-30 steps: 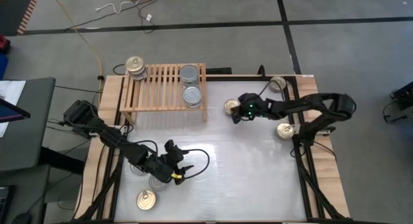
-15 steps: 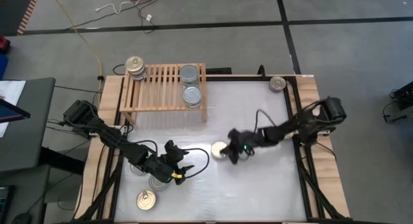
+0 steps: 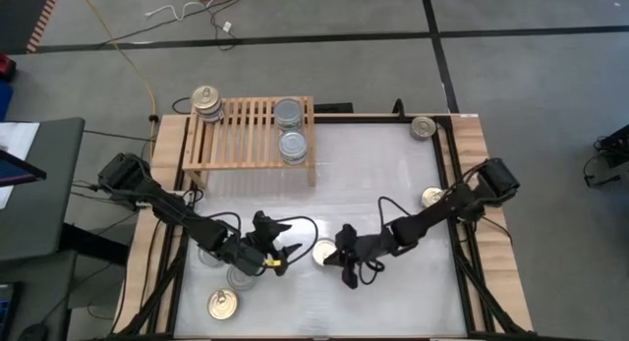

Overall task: Stack canned seafood by type on shelf
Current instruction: Put the blue tuna can on the shelf

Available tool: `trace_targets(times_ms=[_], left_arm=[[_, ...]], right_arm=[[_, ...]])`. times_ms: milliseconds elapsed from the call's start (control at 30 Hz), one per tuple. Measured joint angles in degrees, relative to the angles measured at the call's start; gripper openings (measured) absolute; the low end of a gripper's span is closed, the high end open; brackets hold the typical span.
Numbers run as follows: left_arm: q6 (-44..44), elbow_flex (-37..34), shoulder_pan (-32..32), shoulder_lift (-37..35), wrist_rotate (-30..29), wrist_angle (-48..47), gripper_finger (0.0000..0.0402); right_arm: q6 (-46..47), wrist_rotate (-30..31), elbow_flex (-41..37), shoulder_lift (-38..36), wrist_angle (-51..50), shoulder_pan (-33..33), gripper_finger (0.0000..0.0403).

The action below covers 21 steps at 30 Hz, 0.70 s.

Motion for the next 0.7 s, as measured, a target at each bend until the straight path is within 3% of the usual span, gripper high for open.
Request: trace_targets(times_ms=[133,300,500,700], left_arm=[[-2.78,0.0,-0.23,2.93,0.34,0.98,0.029],[-6.04,0.0,-0.23,7.33,0.48,3.21,0.029],[-9.71,-0.02,-0.23,10.6,0.58,6.01,0.029],[-6.34,0.0,0.18,10.76,1.21,9.59,0.029]], right_arm=[[-0.52,0.99,0.07,-5.38,-7.78,0.31,0.002],[5.33,9.2,-2.42,-9.87,-20.1,2.37,0.002],[17.11,16.27,-13.14,-17.18,-20.15,5.54,0.002],[25.67,22.92,-23.5,-23.5,-13.94,8.97,0.0021]])
